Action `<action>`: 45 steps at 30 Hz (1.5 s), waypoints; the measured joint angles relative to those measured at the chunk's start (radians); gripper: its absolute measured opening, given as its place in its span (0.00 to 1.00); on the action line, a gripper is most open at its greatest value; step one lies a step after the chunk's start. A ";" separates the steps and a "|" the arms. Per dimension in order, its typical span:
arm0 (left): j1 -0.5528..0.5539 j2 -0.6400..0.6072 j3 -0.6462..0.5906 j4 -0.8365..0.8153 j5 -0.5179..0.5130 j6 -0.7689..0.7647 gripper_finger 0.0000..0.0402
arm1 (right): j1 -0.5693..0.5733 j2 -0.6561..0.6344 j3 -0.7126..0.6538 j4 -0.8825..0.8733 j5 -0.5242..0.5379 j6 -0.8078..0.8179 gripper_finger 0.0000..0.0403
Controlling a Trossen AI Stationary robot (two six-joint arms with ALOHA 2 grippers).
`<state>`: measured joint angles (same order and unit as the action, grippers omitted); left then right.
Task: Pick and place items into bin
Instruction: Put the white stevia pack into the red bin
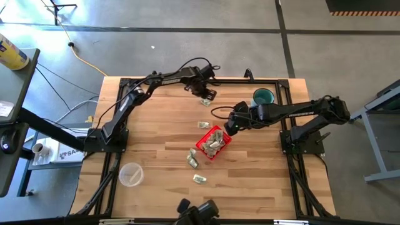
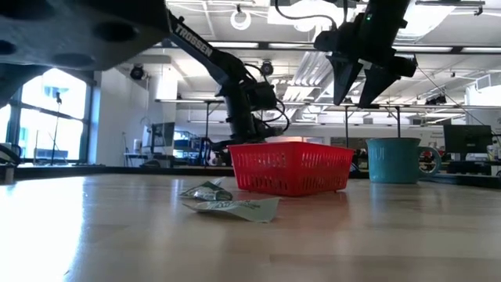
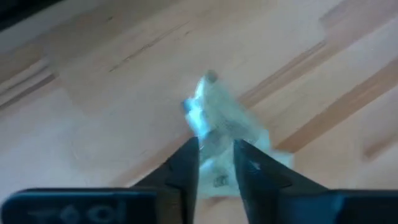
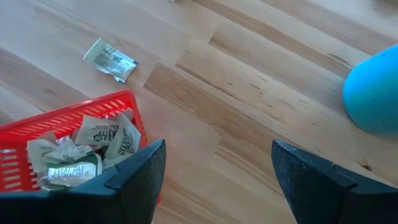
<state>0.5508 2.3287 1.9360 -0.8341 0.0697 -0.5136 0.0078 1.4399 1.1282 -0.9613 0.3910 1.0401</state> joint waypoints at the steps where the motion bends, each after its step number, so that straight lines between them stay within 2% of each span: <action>1: 0.000 0.007 0.011 -0.021 -0.003 0.013 0.30 | 0.000 0.000 0.000 -0.001 0.000 0.000 0.70; 5: 0.004 0.014 0.034 -0.040 -0.010 0.054 0.18 | 0.000 0.000 0.000 -0.001 0.000 0.000 0.70; 10: 0.016 0.016 0.033 -0.030 0.007 0.067 0.10 | 0.000 0.000 0.000 -0.002 0.003 0.000 0.70; 14: 0.029 0.016 0.033 -0.023 0.058 0.120 0.06 | 0.000 0.000 0.000 -0.007 0.002 0.002 0.70; 18: 0.038 0.016 0.065 -0.083 0.062 0.157 0.07 | 0.000 0.000 0.000 -0.023 0.002 0.008 0.70; 20: 0.039 0.015 0.086 -0.094 0.029 0.177 0.15 | 0.000 0.000 0.000 -0.028 0.003 0.007 0.70; 27: 0.039 0.015 0.109 -0.091 0.054 0.221 0.61 | 0.000 0.000 0.000 -0.029 0.003 0.011 0.70; 30: 0.038 0.021 0.108 -0.079 0.043 0.229 0.73 | 0.000 0.000 0.000 -0.029 0.003 0.011 0.70; 32: 0.041 0.027 0.108 -0.071 0.027 0.228 0.76 | 0.000 0.000 0.000 -0.029 0.003 0.011 0.70; 37: 0.055 0.053 0.106 -0.082 0.007 0.212 0.68 | 0.000 0.000 0.000 -0.032 0.003 0.034 0.70; 45: 0.065 0.073 0.117 -0.047 0.072 0.195 0.42 | -0.001 0.000 0.000 -0.033 0.006 0.039 0.70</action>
<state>0.6154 2.4020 2.0533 -0.8809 0.1421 -0.3187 0.0067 1.4402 1.1282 -0.9943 0.3970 1.0787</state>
